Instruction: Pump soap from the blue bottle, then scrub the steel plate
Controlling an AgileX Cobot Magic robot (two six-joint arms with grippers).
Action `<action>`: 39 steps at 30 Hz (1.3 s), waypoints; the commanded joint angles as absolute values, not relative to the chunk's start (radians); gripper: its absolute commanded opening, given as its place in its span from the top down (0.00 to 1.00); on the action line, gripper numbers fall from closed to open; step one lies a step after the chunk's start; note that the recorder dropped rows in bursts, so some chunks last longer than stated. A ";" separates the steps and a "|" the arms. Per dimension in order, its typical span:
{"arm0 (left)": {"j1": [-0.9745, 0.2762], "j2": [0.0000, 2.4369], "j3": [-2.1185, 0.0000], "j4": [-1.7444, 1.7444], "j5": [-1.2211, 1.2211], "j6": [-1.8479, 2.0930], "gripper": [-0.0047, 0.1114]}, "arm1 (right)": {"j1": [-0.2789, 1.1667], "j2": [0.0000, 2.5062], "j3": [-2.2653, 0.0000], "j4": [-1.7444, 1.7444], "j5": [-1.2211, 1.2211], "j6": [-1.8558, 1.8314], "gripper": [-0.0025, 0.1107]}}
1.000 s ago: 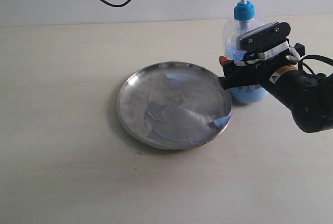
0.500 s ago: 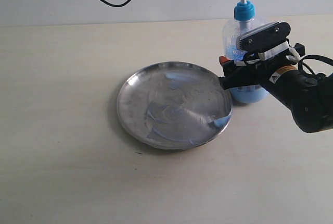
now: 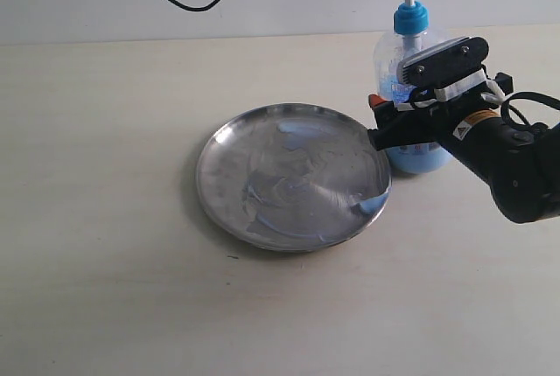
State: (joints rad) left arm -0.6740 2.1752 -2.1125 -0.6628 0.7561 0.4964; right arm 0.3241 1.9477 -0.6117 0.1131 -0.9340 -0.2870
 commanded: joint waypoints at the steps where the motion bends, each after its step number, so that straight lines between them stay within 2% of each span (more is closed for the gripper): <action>1: -0.679 2.191 -2.111 -0.644 0.804 0.502 0.96 | 0.326 1.933 -0.625 0.094 -1.038 -0.294 0.98; 39: -0.708 2.201 -2.111 -0.605 0.794 0.518 0.96 | 0.326 1.933 -0.625 0.094 -1.038 -0.294 0.98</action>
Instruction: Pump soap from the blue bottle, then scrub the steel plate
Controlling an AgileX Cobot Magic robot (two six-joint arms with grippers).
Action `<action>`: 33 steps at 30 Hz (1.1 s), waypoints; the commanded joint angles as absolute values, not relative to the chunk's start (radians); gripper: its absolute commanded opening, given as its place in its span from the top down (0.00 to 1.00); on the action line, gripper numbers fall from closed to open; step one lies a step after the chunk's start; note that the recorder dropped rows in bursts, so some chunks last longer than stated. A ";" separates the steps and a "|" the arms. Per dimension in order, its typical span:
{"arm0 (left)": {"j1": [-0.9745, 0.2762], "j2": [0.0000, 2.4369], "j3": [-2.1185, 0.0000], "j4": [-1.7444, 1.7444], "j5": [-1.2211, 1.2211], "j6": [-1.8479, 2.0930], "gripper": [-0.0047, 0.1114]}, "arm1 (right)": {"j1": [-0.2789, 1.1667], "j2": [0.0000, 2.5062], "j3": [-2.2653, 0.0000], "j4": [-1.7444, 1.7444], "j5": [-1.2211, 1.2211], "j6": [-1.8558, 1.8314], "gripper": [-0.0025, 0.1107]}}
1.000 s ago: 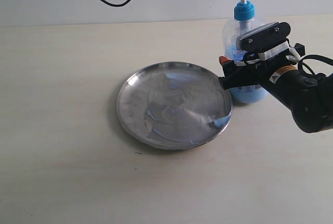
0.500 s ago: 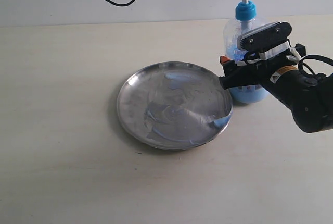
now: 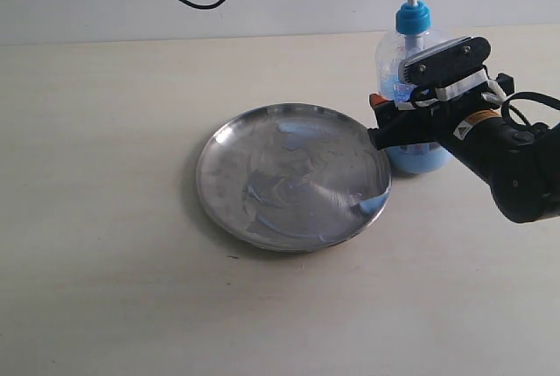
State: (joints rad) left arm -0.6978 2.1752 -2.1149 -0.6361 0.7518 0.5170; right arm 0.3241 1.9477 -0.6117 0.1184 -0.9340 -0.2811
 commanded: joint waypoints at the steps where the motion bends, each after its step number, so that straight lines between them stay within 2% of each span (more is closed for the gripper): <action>1: -0.708 2.204 -2.111 -0.605 0.794 0.518 0.96 | 0.326 1.933 -0.625 0.094 -1.038 -0.294 0.98; 33: -0.708 2.211 -2.111 -0.605 0.808 0.518 0.96 | 0.326 1.933 -0.625 0.094 -1.038 -0.294 0.98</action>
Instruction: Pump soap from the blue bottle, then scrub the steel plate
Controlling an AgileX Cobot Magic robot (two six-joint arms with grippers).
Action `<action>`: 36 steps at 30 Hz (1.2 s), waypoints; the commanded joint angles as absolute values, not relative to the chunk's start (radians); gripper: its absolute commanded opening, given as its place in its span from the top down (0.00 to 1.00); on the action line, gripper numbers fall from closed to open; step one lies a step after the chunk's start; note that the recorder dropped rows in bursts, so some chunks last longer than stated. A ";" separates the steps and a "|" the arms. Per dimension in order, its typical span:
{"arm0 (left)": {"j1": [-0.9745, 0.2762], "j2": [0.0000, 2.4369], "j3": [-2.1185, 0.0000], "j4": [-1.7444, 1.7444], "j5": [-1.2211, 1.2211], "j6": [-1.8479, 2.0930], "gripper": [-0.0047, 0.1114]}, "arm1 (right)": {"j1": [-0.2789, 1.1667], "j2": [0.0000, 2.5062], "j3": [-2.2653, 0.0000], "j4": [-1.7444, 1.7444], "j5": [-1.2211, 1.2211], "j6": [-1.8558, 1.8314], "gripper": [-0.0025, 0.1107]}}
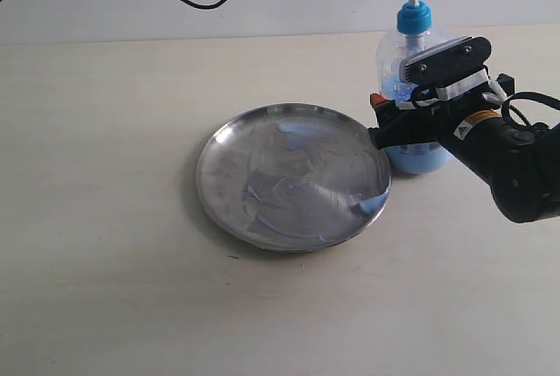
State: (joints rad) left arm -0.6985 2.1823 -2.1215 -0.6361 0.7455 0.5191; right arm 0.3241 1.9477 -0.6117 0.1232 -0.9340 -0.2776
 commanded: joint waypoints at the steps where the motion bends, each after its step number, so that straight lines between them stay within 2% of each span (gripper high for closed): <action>1: -0.708 2.211 -2.111 -0.605 0.808 0.518 0.96 | 0.326 1.933 -0.625 0.094 -1.038 -0.294 0.98; 36: -0.708 2.217 -2.108 -0.603 0.826 0.518 0.96 | 0.326 1.933 -0.625 0.094 -1.038 -0.294 0.98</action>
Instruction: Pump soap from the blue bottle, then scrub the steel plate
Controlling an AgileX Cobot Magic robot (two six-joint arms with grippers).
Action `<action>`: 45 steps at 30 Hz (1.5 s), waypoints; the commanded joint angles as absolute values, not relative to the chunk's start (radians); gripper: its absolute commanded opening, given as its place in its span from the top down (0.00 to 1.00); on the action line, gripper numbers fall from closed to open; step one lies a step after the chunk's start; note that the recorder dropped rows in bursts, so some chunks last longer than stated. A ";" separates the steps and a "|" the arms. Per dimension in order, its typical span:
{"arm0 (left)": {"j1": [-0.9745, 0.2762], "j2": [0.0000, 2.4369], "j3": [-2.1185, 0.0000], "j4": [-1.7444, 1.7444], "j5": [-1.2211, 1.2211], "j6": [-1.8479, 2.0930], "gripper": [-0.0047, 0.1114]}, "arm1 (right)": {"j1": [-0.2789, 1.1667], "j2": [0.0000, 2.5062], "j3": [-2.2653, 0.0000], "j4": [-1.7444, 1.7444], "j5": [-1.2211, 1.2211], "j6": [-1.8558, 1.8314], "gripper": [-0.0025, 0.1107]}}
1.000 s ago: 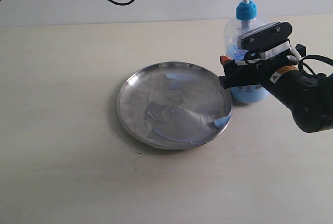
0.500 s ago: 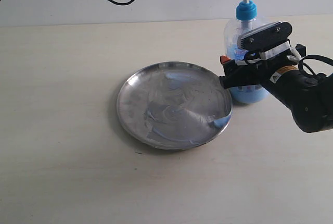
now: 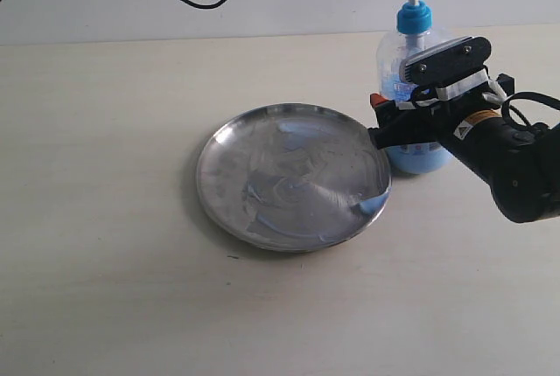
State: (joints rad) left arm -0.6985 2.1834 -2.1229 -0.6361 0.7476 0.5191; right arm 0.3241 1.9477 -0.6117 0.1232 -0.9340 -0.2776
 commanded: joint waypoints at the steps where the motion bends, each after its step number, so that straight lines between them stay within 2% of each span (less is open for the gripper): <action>1: -0.708 2.222 -2.108 -0.603 0.831 0.518 0.96 | 0.326 1.933 -0.625 0.094 -1.038 -0.294 0.98; 45: -0.708 2.275 -2.108 -0.548 0.919 0.466 0.96 | 0.326 1.933 -0.625 0.094 -1.038 -0.294 0.98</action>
State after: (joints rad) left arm -0.6985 2.2107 -2.1385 -0.6171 0.7702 0.4821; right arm 0.3241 1.9477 -0.6117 0.1253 -0.9340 -0.2769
